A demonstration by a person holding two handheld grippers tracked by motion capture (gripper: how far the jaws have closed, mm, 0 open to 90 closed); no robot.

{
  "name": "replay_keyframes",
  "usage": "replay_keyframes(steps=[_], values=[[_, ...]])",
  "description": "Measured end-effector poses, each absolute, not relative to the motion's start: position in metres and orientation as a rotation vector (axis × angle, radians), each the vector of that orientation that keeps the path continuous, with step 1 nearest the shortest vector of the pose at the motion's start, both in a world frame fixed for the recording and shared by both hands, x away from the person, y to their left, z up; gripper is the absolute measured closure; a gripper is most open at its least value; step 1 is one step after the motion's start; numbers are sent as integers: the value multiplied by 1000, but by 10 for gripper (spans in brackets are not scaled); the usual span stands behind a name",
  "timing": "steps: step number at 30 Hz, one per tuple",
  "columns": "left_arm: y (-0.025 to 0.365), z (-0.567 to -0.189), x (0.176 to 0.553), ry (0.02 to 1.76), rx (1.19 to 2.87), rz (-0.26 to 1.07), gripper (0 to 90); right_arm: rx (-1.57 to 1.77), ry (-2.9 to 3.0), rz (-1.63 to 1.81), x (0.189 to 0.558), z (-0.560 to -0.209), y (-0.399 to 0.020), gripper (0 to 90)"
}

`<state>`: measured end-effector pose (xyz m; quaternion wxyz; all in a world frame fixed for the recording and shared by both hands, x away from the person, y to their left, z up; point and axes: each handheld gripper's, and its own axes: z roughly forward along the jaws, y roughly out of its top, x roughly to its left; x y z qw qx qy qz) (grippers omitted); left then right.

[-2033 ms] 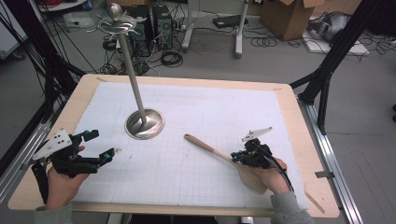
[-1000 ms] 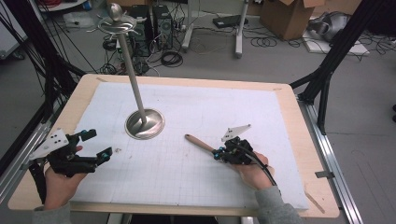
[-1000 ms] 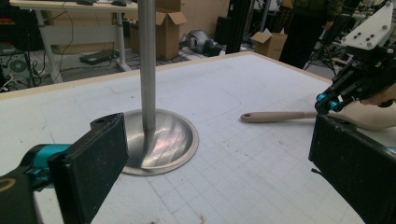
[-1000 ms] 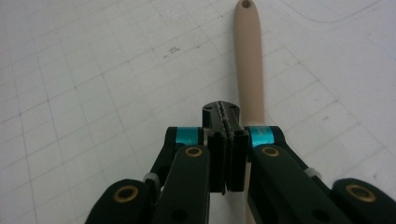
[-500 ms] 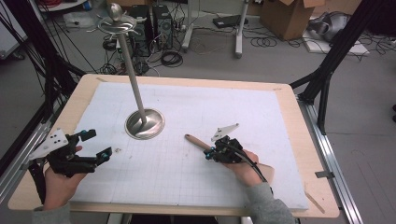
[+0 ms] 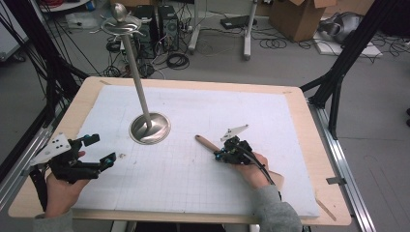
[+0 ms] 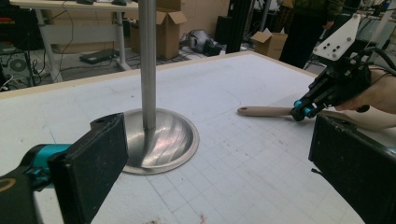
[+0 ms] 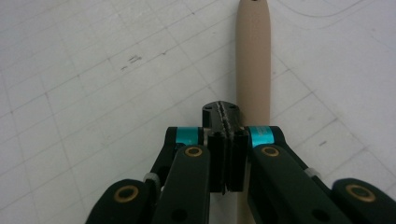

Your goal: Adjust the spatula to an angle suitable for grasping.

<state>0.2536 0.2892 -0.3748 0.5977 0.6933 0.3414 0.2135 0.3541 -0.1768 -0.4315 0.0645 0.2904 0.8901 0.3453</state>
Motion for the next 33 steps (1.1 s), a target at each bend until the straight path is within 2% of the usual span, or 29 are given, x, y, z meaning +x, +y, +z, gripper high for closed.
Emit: replay_keyframes(steps=[16, 31, 33], values=[[288, -375, 254, 788, 1616, 495, 52, 985, 2615, 1044, 364, -432, -189, 900], [285, -374, 257, 783, 1608, 507, 52, 1044, 2492, 1061, 344, -411, -202, 898], [285, -375, 257, 785, 1607, 503, 52, 1048, 2473, 1055, 340, -408, -204, 873]])
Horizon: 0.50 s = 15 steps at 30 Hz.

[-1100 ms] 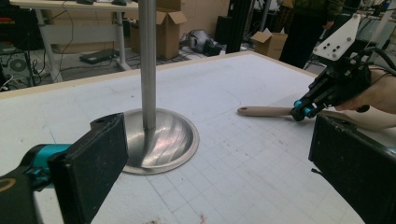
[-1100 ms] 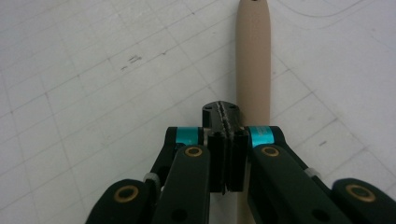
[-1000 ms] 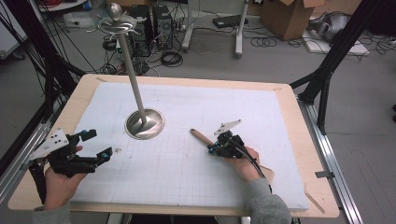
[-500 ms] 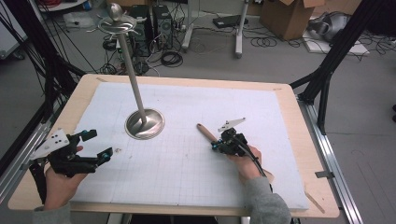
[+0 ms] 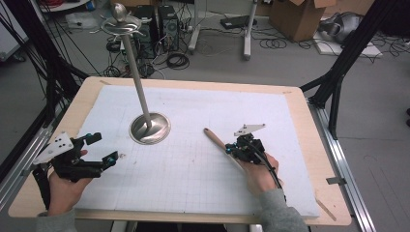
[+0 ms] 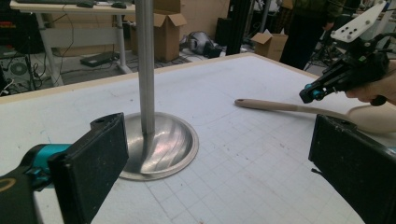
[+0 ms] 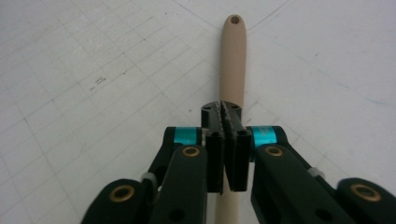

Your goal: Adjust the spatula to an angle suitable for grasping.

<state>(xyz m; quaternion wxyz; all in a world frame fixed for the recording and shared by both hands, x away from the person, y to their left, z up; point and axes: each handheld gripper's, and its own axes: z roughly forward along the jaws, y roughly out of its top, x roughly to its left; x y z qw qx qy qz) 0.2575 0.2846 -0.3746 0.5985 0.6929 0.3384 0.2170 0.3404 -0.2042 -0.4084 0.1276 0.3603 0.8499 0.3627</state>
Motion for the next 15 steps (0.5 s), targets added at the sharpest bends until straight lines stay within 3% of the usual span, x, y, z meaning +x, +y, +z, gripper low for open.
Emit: replay_keyframes(steps=[3, 15], values=[[284, -375, 258, 785, 1609, 500, 52, 1042, 2452, 1053, 335, -406, -207, 820], [279, -375, 264, 779, 1613, 487, 52, 1117, 2314, 1119, 313, -398, -224, 431]])
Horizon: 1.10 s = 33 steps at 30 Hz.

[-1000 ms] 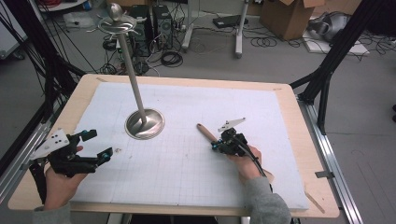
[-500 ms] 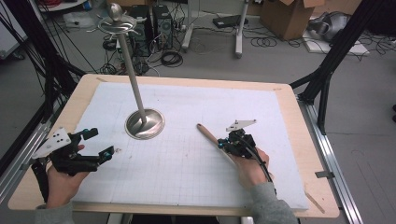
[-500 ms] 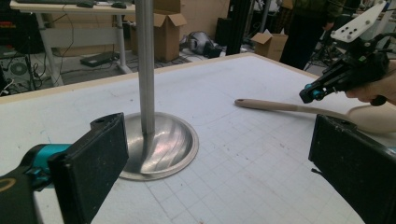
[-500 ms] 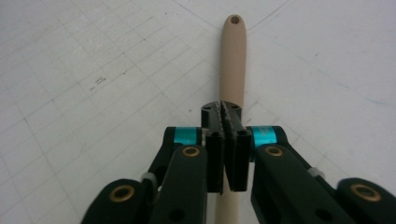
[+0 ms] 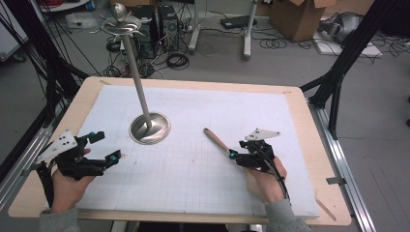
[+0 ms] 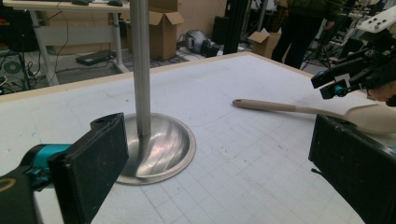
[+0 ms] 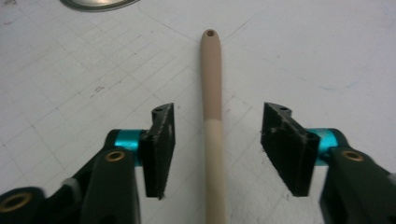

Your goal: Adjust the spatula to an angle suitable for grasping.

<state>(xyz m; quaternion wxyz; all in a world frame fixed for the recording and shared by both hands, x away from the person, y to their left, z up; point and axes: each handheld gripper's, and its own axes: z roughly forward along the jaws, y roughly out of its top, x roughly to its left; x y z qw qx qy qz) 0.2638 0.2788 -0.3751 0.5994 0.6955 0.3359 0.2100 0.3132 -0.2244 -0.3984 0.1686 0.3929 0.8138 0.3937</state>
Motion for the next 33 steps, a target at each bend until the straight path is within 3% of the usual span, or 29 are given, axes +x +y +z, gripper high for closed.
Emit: replay_keyframes(steps=[9, 33], values=[[274, -381, 270, 784, 1629, 462, 52, 1156, 2277, 1158, 296, -394, -243, 198], [282, -380, 264, 800, 1613, 480, 52, 1175, 2247, 1221, 288, -402, -258, 196]])
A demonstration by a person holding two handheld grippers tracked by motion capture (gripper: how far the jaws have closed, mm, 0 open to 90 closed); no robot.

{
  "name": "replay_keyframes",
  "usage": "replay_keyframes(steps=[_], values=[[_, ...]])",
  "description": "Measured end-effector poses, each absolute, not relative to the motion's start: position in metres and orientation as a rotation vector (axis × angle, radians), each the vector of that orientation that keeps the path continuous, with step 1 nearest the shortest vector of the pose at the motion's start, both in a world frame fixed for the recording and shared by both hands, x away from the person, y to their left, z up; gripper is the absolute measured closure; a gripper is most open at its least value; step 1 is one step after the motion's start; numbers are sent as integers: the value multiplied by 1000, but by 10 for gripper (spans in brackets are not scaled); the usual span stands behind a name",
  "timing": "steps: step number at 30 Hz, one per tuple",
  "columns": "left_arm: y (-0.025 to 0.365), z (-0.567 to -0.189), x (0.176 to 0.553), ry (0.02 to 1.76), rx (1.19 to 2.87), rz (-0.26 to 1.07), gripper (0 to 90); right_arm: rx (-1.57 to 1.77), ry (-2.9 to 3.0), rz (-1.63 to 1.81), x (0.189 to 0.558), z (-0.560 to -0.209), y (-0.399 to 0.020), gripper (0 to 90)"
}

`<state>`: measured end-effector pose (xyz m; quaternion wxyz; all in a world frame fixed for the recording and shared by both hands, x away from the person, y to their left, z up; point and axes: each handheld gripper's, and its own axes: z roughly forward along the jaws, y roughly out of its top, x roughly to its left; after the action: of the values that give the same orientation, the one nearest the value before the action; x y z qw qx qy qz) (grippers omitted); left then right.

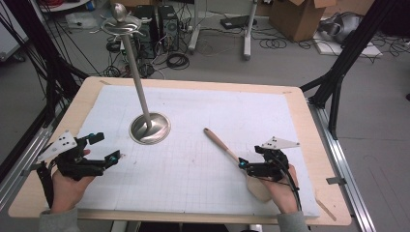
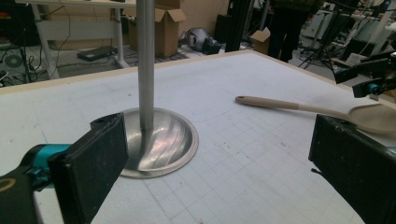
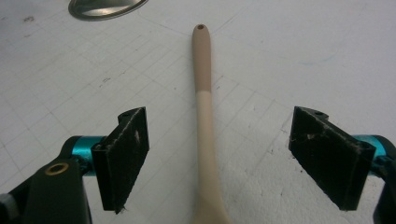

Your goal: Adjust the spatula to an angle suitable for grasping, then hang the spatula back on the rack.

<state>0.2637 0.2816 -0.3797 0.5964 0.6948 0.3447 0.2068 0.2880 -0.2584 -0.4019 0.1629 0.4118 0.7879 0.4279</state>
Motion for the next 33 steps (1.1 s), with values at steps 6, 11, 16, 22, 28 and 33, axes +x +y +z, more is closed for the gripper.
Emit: replay_keyframes(steps=[6, 11, 16, 22, 28, 33], values=[[280, -381, 266, 803, 1622, 478, 52, 1171, 2253, 1225, 287, -402, -260, 196], [281, -381, 265, 803, 1627, 478, 52, 1174, 2254, 1220, 288, -405, -261, 196], [282, -380, 263, 801, 1619, 483, 52, 1178, 2245, 1218, 289, -405, -261, 196], [282, -379, 264, 802, 1615, 485, 52, 1167, 2258, 1186, 292, -407, -256, 196], [279, -380, 265, 794, 1623, 481, 52, 1188, 2270, 1135, 296, -410, -252, 196], [279, -380, 264, 796, 1623, 478, 52, 1180, 2283, 1096, 300, -408, -250, 195]])
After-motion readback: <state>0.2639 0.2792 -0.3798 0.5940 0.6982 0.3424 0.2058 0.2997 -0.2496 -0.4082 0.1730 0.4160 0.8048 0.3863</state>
